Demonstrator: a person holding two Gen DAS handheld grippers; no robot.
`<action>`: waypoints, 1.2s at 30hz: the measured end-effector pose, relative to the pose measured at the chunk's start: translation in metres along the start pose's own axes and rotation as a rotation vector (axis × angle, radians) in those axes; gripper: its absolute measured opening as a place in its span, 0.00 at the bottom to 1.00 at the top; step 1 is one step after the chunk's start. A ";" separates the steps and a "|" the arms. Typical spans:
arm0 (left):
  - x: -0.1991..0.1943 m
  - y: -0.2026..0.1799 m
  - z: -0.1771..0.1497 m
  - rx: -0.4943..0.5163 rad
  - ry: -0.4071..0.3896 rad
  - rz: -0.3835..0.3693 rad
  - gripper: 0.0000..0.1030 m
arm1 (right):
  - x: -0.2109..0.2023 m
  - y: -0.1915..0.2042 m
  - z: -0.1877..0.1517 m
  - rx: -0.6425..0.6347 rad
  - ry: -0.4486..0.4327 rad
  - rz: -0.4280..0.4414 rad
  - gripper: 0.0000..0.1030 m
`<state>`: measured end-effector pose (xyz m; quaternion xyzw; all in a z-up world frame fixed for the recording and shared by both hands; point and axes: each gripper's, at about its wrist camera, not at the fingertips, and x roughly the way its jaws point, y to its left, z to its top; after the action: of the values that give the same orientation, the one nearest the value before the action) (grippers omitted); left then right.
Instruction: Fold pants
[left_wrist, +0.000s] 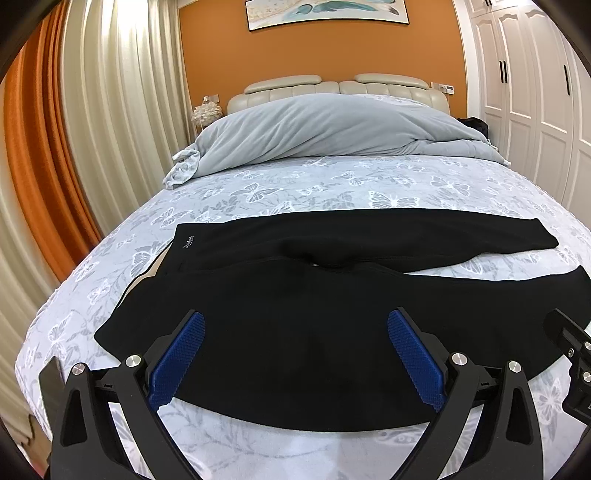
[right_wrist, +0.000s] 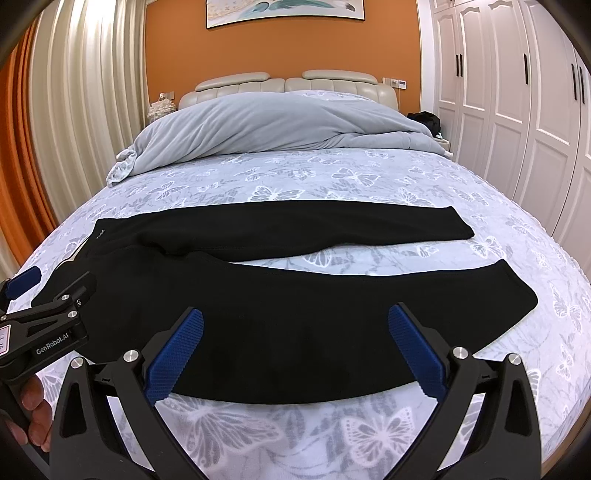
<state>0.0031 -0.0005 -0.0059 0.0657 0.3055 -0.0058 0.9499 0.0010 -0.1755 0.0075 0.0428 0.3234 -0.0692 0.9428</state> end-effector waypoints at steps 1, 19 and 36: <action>0.000 0.000 0.000 -0.001 -0.001 0.003 0.95 | 0.000 0.000 0.000 0.000 0.000 0.000 0.96; 0.000 -0.001 -0.001 0.001 -0.001 0.003 0.95 | 0.000 -0.001 -0.001 0.002 0.002 0.001 0.96; 0.014 0.024 0.013 -0.050 0.105 -0.176 0.95 | 0.017 -0.033 0.018 -0.021 0.076 0.061 0.96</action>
<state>0.0232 0.0220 -0.0003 0.0148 0.3598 -0.0782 0.9296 0.0194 -0.2119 0.0099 0.0455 0.3581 -0.0352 0.9319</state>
